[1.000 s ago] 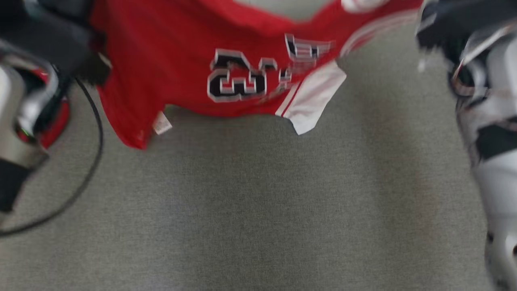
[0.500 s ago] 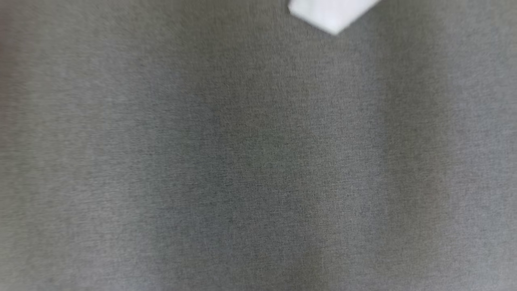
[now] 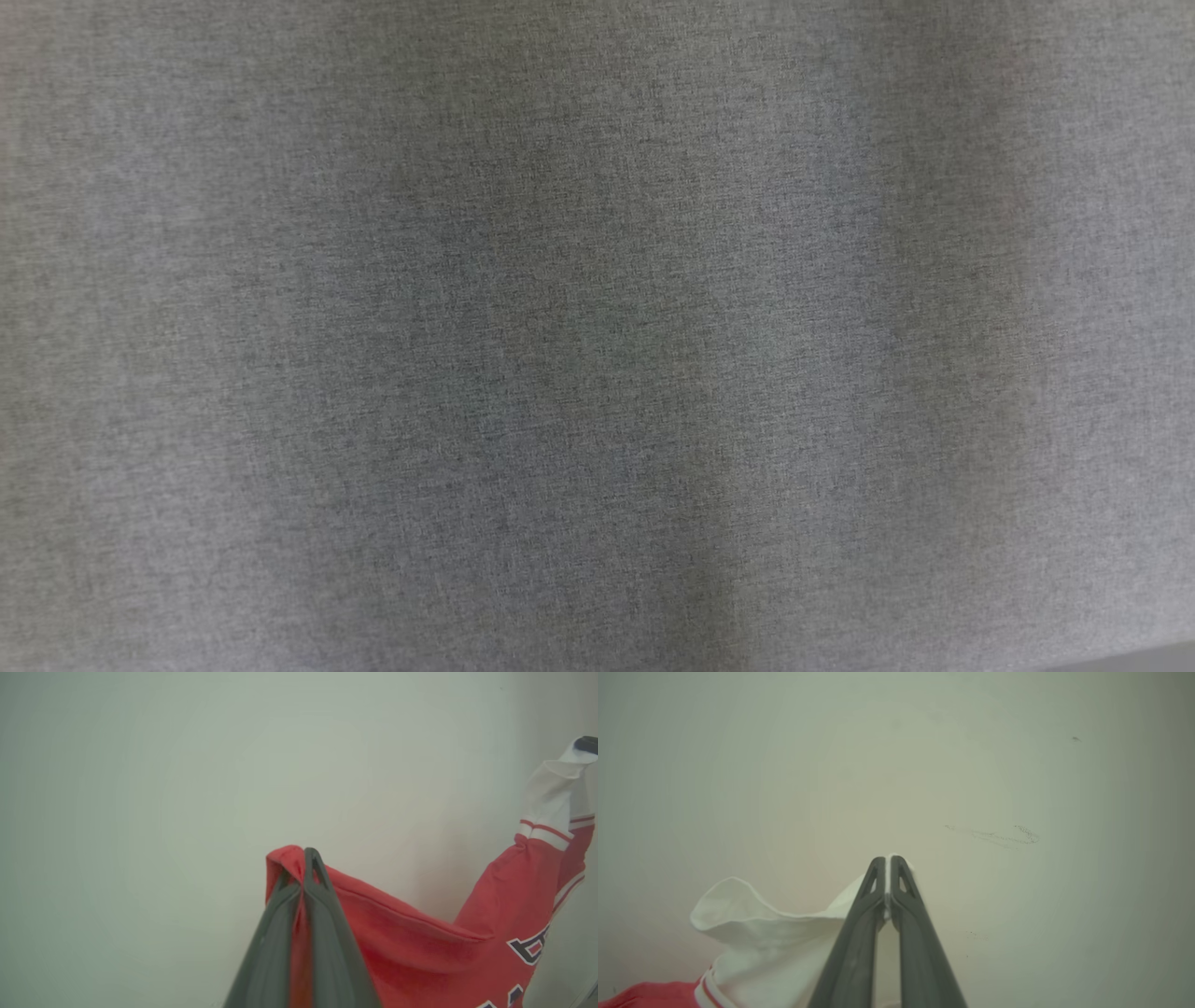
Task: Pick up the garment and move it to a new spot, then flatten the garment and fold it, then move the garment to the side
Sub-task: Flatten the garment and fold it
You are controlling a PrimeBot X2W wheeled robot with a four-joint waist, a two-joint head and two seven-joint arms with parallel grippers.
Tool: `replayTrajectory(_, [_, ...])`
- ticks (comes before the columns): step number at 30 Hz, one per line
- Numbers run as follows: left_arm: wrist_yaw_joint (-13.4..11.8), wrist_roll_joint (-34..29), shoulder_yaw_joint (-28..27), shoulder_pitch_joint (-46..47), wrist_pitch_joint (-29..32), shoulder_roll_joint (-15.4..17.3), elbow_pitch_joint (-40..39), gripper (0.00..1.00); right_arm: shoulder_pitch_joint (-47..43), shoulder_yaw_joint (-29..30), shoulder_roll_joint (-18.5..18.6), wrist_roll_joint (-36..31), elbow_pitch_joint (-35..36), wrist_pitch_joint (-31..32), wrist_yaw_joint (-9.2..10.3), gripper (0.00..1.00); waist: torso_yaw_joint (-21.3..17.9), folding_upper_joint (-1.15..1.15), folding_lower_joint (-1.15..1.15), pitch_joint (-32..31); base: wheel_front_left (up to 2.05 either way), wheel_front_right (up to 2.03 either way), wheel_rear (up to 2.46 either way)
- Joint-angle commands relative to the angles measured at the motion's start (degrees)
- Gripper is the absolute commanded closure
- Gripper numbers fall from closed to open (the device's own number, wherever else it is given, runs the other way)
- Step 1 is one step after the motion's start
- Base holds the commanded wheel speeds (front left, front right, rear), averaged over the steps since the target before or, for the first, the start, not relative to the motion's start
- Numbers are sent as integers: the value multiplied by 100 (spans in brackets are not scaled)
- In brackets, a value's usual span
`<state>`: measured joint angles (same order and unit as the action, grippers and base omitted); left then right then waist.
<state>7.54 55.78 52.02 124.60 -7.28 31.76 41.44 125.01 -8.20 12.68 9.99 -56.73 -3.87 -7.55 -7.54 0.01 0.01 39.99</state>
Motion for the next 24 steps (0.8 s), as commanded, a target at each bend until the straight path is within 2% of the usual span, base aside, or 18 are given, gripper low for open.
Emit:
replayTrajectory(1, [-11, 37, 83, 150, -55, -9, 72, 100, 139, -1, -52, -35, -81, -72, 14, 100, -36, -1, -1, 39, 0, 0, 0])
replayTrajectory(6, [-11, 282, 572, 325, -150, 9, 240, 100, 288, 70, -77, -174, -491, -223, 14, 100, -128, -1, -1, 125, 0, 0, 0])
replayTrajectory(14, [-11, 680, 1041, 436, -311, 84, 338, 100, 136, 188, -28, -211, -768, -431, 14, 100, -256, -1, -1, 257, 0, 0, 0])
replayTrajectory(21, [-11, 993, 1398, 177, -614, 274, 126, 100, -184, 168, -169, -109, -669, -711, 14, 100, -312, -1, -1, 232, 0, 0, 0])
replayTrajectory(24, [-11, 1142, 1383, -101, -746, 392, -79, 100, -498, 132, -179, 2, -523, -810, 14, 100, -277, -1, -1, 118, 0, 0, 0])
